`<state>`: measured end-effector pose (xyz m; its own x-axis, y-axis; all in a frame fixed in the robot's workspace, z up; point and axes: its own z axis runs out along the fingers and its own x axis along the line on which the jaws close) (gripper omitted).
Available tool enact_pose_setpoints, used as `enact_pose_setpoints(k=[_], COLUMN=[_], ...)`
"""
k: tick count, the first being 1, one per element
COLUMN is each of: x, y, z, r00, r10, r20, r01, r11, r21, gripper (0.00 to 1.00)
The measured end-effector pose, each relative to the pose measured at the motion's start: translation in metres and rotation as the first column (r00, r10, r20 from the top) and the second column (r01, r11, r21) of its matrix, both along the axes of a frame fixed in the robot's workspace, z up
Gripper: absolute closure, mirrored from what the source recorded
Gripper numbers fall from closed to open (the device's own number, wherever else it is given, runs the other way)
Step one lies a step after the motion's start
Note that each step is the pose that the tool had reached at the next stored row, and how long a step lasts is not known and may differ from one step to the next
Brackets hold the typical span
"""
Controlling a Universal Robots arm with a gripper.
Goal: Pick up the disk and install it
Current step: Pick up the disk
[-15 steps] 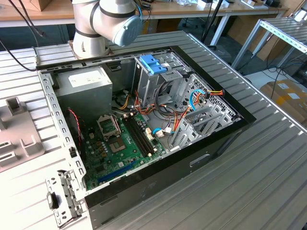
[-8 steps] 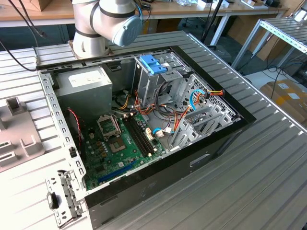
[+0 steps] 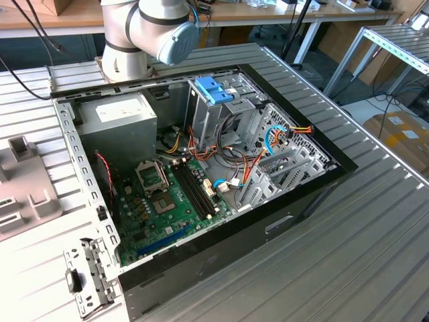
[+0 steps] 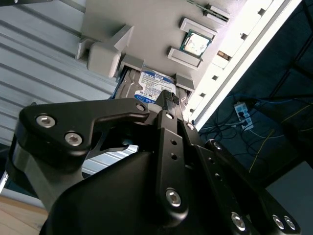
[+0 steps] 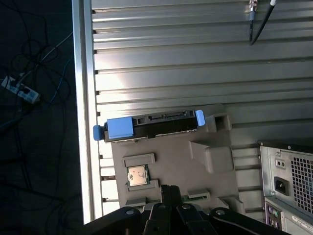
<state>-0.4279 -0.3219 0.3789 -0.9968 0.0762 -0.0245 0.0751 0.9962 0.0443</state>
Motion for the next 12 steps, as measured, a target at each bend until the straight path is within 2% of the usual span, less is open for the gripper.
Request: enact_pose_setpoints(k=[5,9,12], x=[0.0000,0.0000,0.0000], y=[0.0001,0.0021,0.0034], z=[-0.0002,-0.0002,-0.0003], r00=[1.0000,0.9998,0.9995], r10=[0.008,0.022,0.033], r20=[0.0003,-0.0002,-0.0002], r01=[-0.008,-0.022,-0.033], r11=[1.0000,0.9997,0.9993], r21=[-0.0010,-0.0114,-0.0157], gripper=[0.89,0.89,0.89])
